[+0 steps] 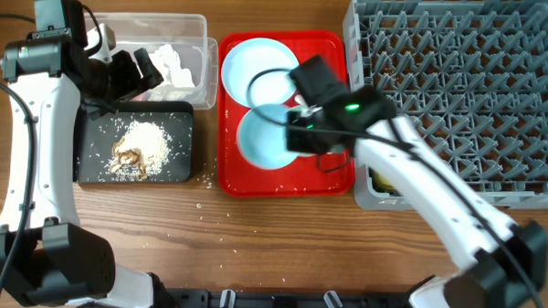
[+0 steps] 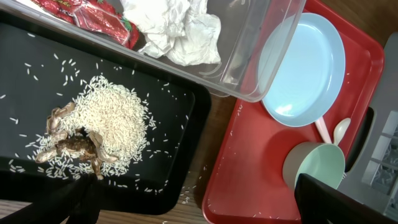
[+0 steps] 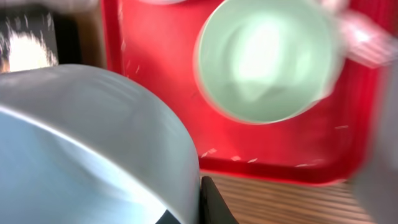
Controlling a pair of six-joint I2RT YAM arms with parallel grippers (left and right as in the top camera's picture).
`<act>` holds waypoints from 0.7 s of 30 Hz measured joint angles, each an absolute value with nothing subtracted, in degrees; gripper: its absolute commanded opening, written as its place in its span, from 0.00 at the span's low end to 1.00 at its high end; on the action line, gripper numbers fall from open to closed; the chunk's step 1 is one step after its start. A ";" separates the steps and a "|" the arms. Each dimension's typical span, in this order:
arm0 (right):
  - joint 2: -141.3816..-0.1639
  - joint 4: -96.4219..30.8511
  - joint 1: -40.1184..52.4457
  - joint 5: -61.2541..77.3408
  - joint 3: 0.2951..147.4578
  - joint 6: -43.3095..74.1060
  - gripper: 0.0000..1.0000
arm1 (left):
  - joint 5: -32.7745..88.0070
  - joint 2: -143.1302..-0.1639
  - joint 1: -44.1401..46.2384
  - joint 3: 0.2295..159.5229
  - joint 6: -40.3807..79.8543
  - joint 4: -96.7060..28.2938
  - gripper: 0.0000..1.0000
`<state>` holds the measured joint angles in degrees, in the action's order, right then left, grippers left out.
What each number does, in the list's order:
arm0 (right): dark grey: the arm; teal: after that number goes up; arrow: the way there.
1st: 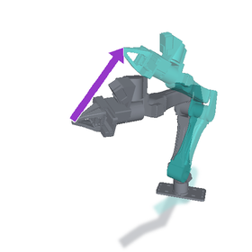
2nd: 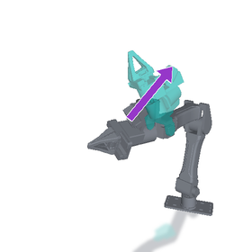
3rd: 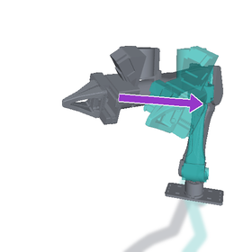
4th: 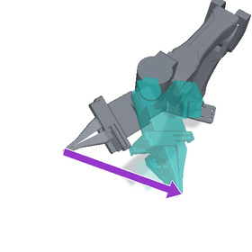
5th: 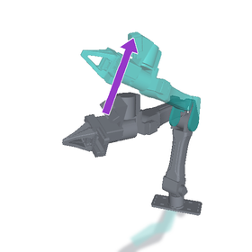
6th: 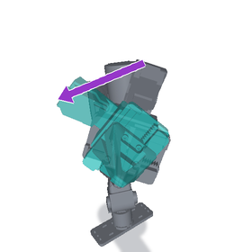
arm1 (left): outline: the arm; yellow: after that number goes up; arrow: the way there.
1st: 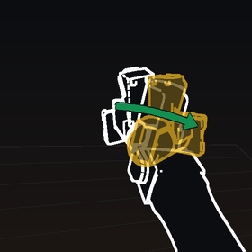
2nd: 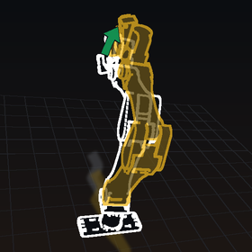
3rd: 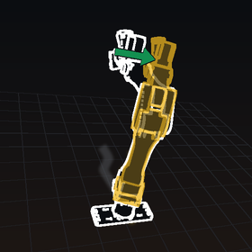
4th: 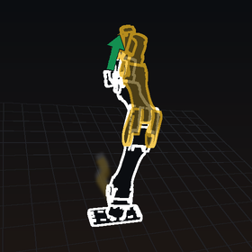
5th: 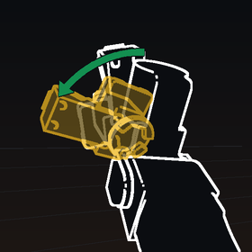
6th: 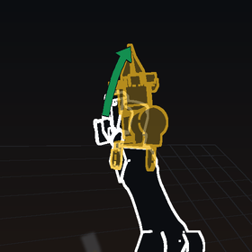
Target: Sort waste into correct bins and load items into the dishwasher rack
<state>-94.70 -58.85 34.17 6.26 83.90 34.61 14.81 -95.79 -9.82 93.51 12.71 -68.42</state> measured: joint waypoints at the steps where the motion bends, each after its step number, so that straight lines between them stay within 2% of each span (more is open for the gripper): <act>1: -93.23 -59.61 31.73 5.58 83.90 33.47 0.04 | 14.83 -95.79 -9.82 93.51 12.71 -68.42 1.00; 7: -92.64 -62.39 16.60 2.96 84.42 26.44 0.04 | 14.81 -95.79 -9.82 93.51 12.73 -68.45 1.00; 10: -92.66 -62.30 13.13 -1.93 89.49 25.30 0.04 | 14.83 -95.79 -9.82 93.51 12.73 -68.45 1.00; 17: -96.38 -53.54 12.69 -31.90 94.61 24.51 0.04 | 14.81 -95.79 -9.82 93.51 12.73 -68.40 1.00; 20: -103.63 -44.07 12.69 -43.97 94.59 22.65 0.04 | 14.83 -95.79 -9.82 93.54 12.71 -68.47 1.00; 21: -107.15 -37.01 12.64 -47.83 94.76 19.29 0.04 | 14.81 -95.79 -9.82 93.56 12.73 -68.47 1.00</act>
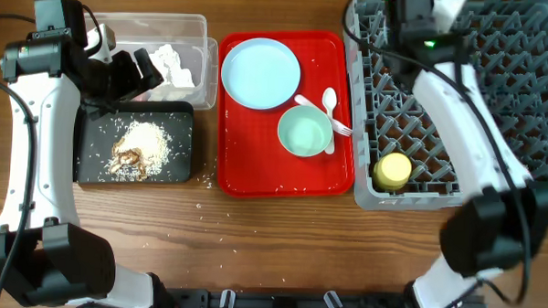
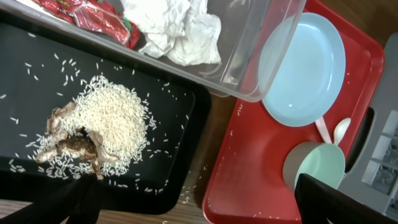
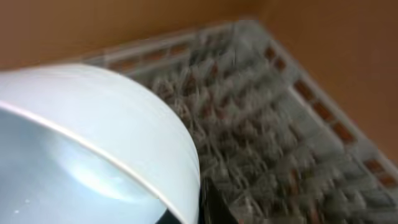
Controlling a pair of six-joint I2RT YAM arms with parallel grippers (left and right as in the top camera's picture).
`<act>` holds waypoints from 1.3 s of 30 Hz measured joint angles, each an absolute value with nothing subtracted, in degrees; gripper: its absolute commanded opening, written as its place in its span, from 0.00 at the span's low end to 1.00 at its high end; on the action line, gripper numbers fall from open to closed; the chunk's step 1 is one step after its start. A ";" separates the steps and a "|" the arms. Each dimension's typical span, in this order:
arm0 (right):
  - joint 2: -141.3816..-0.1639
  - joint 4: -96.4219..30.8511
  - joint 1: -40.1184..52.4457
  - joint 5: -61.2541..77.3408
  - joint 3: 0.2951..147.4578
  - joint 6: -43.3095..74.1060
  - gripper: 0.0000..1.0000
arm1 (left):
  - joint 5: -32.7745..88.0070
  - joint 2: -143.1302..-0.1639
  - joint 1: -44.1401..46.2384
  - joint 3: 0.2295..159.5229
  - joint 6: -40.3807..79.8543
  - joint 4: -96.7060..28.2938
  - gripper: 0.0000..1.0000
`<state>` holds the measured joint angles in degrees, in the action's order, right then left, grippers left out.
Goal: Sort waste into correct bins and load items into the dishwasher rack
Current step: 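Place small blue bowl into dish rack with right gripper, then grasp green bowl on red tray with right gripper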
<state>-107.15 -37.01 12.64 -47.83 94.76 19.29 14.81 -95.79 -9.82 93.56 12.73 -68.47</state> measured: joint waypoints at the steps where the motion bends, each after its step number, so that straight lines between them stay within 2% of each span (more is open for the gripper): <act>1: -109.69 -29.45 12.64 -51.40 94.32 15.40 0.04 | 14.76 -95.79 -9.82 93.56 12.71 -68.38 1.00; 4: -118.13 -5.37 12.64 -59.57 94.67 -2.24 0.04 | 14.76 -95.77 -9.82 93.65 12.71 -68.47 1.00; 7: -122.83 7.44 12.64 -62.70 94.43 -13.91 0.04 | 14.79 -95.77 -9.82 93.67 12.73 -68.40 1.00; 11: -125.58 9.72 12.93 -61.93 94.43 -21.06 0.04 | 14.81 -95.77 -9.82 93.67 12.71 -68.47 1.00; 14: -126.56 6.44 14.15 -59.90 94.43 -22.76 0.04 | 14.79 -95.77 -9.82 93.67 12.71 -68.47 1.00; 16: -126.56 5.34 15.05 -58.96 94.43 -23.29 0.15 | 14.79 -95.77 -9.82 93.67 12.73 -68.47 1.00; 18: -126.56 3.38 15.88 -58.70 94.43 -23.70 0.44 | 14.79 -95.77 -9.82 93.67 12.73 -68.47 1.00; 19: -126.56 2.42 16.29 -58.50 94.43 -23.92 0.50 | 14.79 -95.77 -9.82 93.67 12.73 -68.40 1.00; 20: -126.56 1.23 16.75 -58.33 94.43 -23.99 0.61 | 14.81 -95.77 -9.82 93.67 12.73 -68.45 1.00; 21: -126.61 -0.21 17.78 -58.13 94.43 -23.73 0.68 | 14.81 -95.77 -9.82 93.67 12.71 -68.42 1.00; 25: -126.61 -1.32 20.58 -58.08 94.43 -24.14 0.81 | 14.79 -95.77 -9.82 93.67 12.73 -68.42 1.00; 29: -125.97 -7.40 23.92 -56.84 94.52 -18.61 0.83 | 14.79 -95.77 -9.82 93.67 12.73 -68.42 1.00; 31: -121.21 -19.77 24.67 -46.52 94.43 -8.62 0.86 | 14.81 -95.77 -9.82 93.67 12.71 -68.49 1.00; 33: -114.39 -31.57 24.60 -24.12 94.87 1.34 0.86 | 14.76 -95.77 -9.82 93.71 12.73 -68.51 1.00; 35: -111.59 -38.87 24.71 -8.97 95.44 9.37 0.80 | 14.79 -95.77 -9.82 93.71 12.73 -68.47 1.00; 37: -111.59 -46.78 24.77 -0.84 94.13 16.08 0.74 | 14.79 -95.77 -9.82 93.71 12.73 -68.51 1.00; 39: -111.59 -48.84 24.77 2.02 90.39 18.50 0.74 | 14.76 -95.77 -9.82 93.71 12.71 -68.42 1.00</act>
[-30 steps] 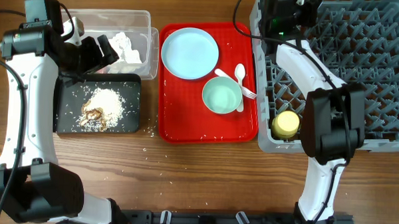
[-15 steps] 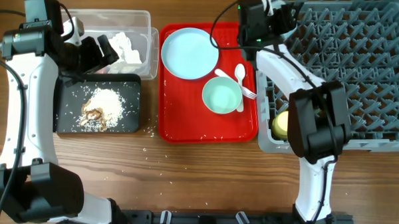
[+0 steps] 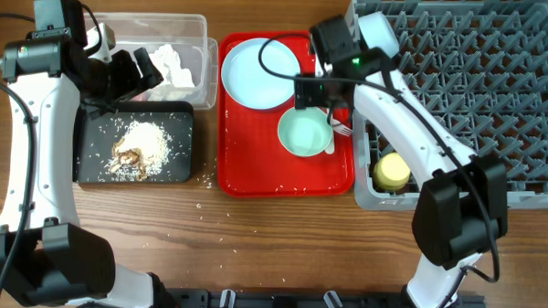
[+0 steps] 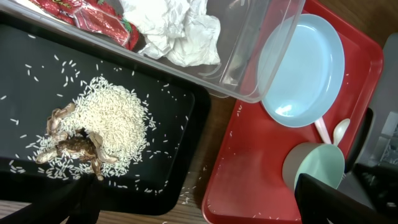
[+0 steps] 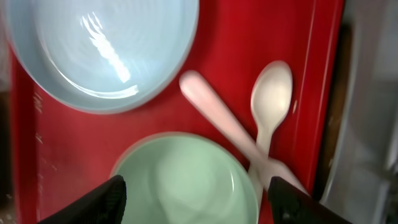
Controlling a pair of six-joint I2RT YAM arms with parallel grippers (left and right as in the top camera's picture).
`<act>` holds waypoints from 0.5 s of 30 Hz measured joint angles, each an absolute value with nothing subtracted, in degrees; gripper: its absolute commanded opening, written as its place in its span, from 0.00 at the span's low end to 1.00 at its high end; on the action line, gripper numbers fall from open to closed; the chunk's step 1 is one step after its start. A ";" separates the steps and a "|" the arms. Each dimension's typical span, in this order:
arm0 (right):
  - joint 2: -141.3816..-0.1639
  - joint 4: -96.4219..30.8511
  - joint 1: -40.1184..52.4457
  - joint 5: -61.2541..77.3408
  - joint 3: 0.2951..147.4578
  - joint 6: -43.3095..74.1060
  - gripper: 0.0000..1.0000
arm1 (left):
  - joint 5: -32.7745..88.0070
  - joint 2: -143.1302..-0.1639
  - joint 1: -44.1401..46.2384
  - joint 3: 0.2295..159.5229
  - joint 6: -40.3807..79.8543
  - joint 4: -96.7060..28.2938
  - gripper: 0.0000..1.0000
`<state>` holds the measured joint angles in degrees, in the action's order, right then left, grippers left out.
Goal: Sort waste into correct bins and load items into the dishwasher rack
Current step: 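Grasp green bowl on red tray with right gripper, then place green bowl into dish rack with right gripper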
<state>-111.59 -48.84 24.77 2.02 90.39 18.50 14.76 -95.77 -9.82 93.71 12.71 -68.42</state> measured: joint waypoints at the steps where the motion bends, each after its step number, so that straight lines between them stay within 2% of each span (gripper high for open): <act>1: -111.68 -48.75 24.75 2.87 87.15 19.35 0.73 | 14.79 -95.77 -9.82 93.71 12.71 -68.42 1.00; 4: -111.77 -46.00 24.67 2.96 81.91 19.66 0.68 | 14.79 -95.77 -9.82 93.73 12.73 -68.45 1.00; 5: -111.77 -44.93 24.67 2.70 80.58 19.66 0.60 | 14.79 -95.77 -9.82 93.73 12.73 -68.42 1.00; 6: -111.85 -44.36 24.67 2.37 79.40 19.42 0.48 | 14.81 -95.77 -9.82 93.73 12.71 -68.42 1.00; 8: -111.87 -42.89 24.67 1.89 77.69 18.76 0.13 | 14.81 -95.77 -9.82 93.73 12.73 -68.42 1.00; 9: -111.87 -42.74 24.64 1.67 77.14 18.41 0.04 | 14.79 -95.77 -9.82 93.73 12.73 -68.42 1.00; 15: -111.72 -43.86 24.67 1.45 77.43 17.69 0.04 | 14.81 -95.77 -9.82 93.73 12.73 -68.42 1.00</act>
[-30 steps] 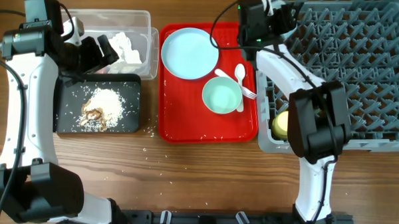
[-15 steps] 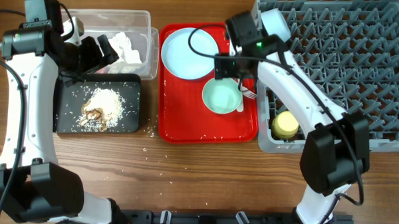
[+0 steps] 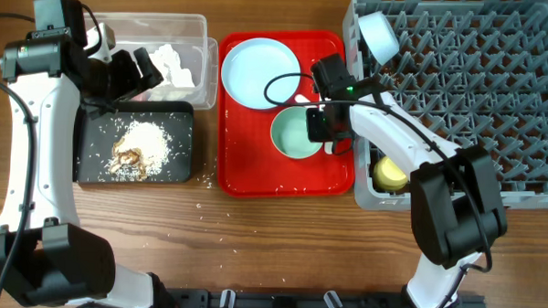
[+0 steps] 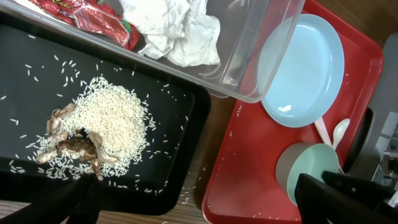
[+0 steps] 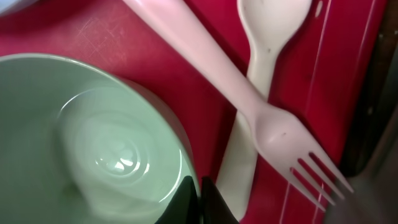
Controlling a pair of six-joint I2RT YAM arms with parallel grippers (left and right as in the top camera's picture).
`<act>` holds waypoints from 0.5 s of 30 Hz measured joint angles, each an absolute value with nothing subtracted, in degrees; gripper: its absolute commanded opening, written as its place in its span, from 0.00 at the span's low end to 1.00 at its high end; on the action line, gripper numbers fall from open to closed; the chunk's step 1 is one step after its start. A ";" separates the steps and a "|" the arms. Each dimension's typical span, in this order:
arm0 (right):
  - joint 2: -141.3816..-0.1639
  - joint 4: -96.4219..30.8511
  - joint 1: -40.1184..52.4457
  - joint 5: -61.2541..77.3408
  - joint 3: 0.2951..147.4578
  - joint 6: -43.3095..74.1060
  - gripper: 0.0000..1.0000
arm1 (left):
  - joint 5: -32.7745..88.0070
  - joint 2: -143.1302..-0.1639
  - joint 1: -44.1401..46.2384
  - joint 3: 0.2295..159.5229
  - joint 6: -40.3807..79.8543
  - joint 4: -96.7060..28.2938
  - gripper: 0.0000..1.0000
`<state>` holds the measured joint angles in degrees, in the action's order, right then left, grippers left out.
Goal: Sort waste into correct bins and load items into the dishwasher rack
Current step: 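Place green bowl into dish rack with right gripper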
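Note:
A pale green bowl [image 3: 293,136] stands on the red tray [image 3: 241,176], and my right gripper [image 5: 200,198] is shut on its right rim [image 5: 186,155]. Beside it lie a pink fork [image 5: 273,134] and a white spoon [image 5: 270,25]. At the tray's far end rests a light blue plate [image 3: 259,71]. A light blue bowl [image 3: 377,34] stands on edge in the far left corner of the grey dishwasher rack [image 3: 495,98]. My left gripper [image 4: 199,204] hangs open over the black tray [image 3: 178,164], nothing between its fingers.
The black tray holds a heap of rice [image 3: 147,136] and brown food scraps [image 4: 78,146]. Behind it a clear bin [image 3: 192,28] contains crumpled paper [image 4: 177,28] and a red wrapper [image 4: 93,15]. A yellow cup [image 3: 392,172] sits in the rack's near left corner. Rice grains dot the wooden table.
My right gripper was open above the green bowl and the cutlery; now it is lower and shut on the bowl's right rim. The bowl sits slightly further left. The left arm is unchanged.
My right gripper first held a light blue bowl over the red tray, then over the rack. Later it was open above the tray, with that bowl left standing in the rack's far left corner. Now it grips the green bowl. The left gripper stayed open over the black tray.

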<state>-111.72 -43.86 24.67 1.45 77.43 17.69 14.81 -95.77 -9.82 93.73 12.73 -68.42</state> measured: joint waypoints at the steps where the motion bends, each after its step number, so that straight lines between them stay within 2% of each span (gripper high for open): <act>1: -111.04 -45.23 24.67 1.41 77.73 17.50 0.04 | 14.81 -95.77 -9.82 93.73 12.73 -68.45 1.00; 5: -94.94 -51.09 24.14 -7.99 81.25 18.09 0.04 | 14.81 -95.77 -9.82 93.73 12.73 -68.45 1.00; 8: -81.12 -54.30 22.68 -28.03 83.02 22.90 0.04 | 14.81 -95.77 -9.82 93.73 12.73 -68.49 1.00; 9: -78.24 -55.83 22.39 -39.35 83.37 25.71 0.04 | 14.79 -95.77 -9.82 93.73 12.73 -68.42 1.00; 11: -79.70 -55.70 22.39 -52.71 83.15 27.22 0.04 | 14.79 -95.77 -9.82 93.73 12.71 -68.40 1.00; 15: -91.72 -51.42 22.39 -66.54 81.65 20.88 0.04 | 14.81 -95.77 -9.82 93.73 12.73 -68.45 1.00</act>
<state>-91.72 -51.42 22.39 -66.54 81.65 20.88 14.81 -95.77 -9.82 93.73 12.73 -68.45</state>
